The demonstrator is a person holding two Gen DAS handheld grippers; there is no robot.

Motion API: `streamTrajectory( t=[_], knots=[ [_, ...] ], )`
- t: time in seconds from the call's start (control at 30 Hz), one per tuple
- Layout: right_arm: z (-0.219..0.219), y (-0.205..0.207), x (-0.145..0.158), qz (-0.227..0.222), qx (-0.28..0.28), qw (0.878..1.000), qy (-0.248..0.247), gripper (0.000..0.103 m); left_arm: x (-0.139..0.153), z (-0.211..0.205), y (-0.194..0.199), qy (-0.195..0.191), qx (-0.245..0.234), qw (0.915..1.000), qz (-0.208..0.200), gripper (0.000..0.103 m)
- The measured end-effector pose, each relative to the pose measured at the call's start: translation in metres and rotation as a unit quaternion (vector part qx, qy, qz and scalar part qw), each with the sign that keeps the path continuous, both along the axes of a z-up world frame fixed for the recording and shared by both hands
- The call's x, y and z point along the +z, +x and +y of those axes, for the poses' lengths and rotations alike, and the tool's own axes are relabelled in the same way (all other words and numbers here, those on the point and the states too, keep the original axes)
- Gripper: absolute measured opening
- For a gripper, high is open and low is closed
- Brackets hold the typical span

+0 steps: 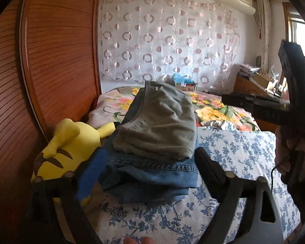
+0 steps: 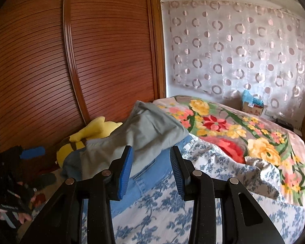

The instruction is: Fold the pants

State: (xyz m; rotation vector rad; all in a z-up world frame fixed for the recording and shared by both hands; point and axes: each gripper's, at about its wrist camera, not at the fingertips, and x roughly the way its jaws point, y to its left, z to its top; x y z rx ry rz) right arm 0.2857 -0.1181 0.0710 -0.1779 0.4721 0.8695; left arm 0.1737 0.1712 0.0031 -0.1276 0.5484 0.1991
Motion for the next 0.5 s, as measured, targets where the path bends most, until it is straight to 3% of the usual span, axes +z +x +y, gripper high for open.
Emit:
streamTrajectory(
  t=[0.17, 0.3, 0.5],
  knots=[
    [-0.011, -0.022, 0.003, -0.001, 0.000, 1.000, 0.006, 0.039, 0.011, -0.006, -0.016, 0.008, 0.001, 0.9999, -0.012, 0.091],
    [-0.020, -0.042, 0.006, -0.004, -0.003, 1.000, 0.011, 0.051, 0.022, -0.013, -0.030, 0.018, 0.001, 0.9996, -0.024, 0.091],
    [-0.034, -0.066, 0.011, -0.008, -0.010, 1.000, 0.021, 0.059, 0.036, -0.021, -0.050, 0.020, -0.007, 0.9989, -0.042, 0.091]
  ],
)
